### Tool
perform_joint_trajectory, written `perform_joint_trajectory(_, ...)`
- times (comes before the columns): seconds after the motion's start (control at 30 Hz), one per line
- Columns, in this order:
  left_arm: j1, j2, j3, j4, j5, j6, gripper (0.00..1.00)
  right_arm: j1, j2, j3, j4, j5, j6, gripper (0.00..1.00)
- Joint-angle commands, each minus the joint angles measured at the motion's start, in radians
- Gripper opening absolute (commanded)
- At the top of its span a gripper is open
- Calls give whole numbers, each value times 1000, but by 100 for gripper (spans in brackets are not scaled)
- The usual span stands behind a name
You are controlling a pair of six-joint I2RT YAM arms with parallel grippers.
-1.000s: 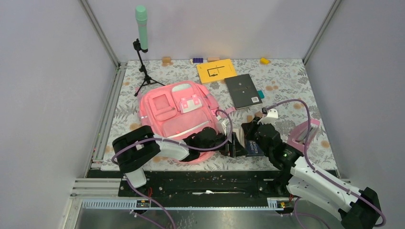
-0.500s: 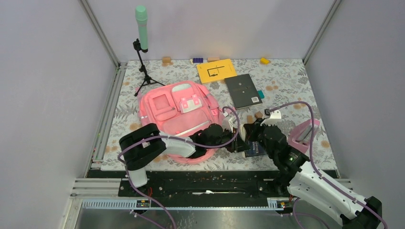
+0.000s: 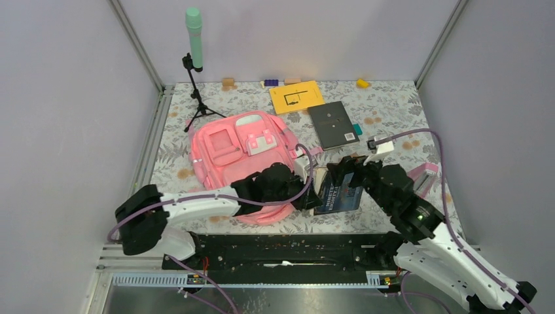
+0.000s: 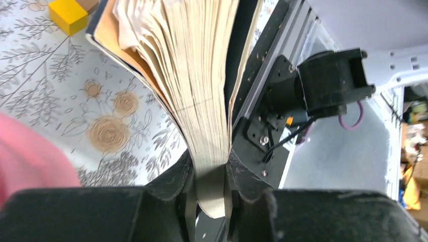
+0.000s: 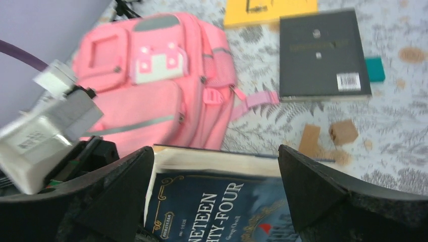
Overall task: Pack the student bag
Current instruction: Pick up the book from the center of the board.
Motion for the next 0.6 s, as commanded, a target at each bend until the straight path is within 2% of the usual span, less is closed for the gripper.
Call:
perform_joint_trajectory(0.0,32,-148,85,-144,59,153,0,-18,-39,160,-79,-124,-113,100)
perform_joint_trajectory(0.17,114,-280,105,-305,197,205,0,-53,-48,232,-147,-290,-188,100)
perform_joint_trajectory(0.43,162,-372,214,-660,332,478,0,-93,-45,214,-113,-806,-265,100)
perform_joint_trajectory(0.57,164,-397,231,-770,368,590,0,-93,0,196,-110,-890,-314,100)
